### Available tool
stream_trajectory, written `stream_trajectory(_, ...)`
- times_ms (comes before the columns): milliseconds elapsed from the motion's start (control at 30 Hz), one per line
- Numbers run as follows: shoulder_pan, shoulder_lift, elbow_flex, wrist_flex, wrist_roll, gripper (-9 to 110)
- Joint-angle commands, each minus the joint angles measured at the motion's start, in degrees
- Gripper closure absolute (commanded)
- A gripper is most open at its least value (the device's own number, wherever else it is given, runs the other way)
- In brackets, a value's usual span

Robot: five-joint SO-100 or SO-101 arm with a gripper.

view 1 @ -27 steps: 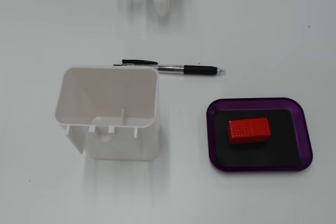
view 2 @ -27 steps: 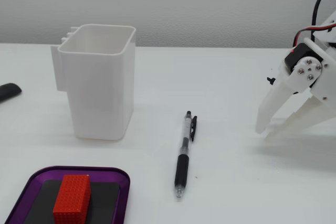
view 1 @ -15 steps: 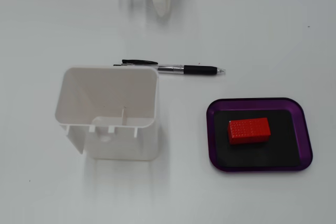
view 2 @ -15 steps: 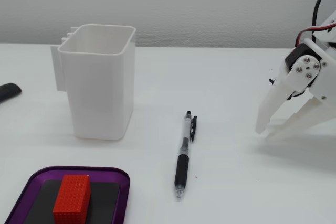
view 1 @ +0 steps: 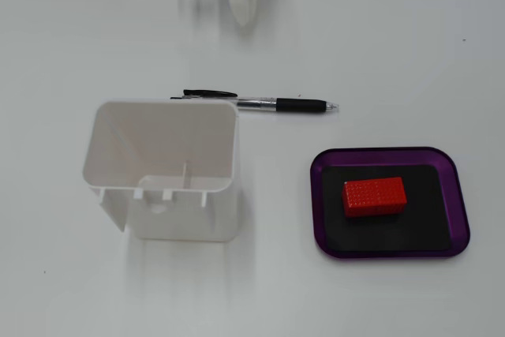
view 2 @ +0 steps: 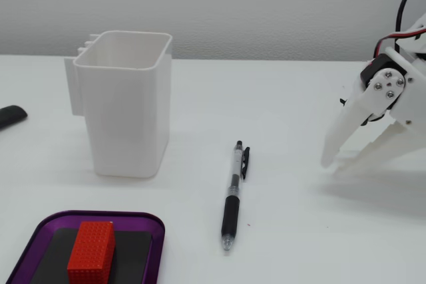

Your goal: Remove the cube from the box.

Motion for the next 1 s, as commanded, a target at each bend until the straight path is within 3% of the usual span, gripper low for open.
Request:
stream_trajectory(0,0.53,2.81,-3.78,-2.81,0.18,100)
stream_trajectory(133,0.09,-0.09,-16.7,-2.81,-1.41,100)
stream_trajectory(233,0.18,-9.14,-25.58,-1.93,-9.67,100)
stream_trajectory(500,-0.53,-55.2,-54.49,2.99,-11.6,99)
stream_trajectory(667,-6.77,-83.41,-79.19,11.16,-11.51,94)
stream_trajectory(967,-18.19,-116.28,-120.23,23.99,-8.53,82)
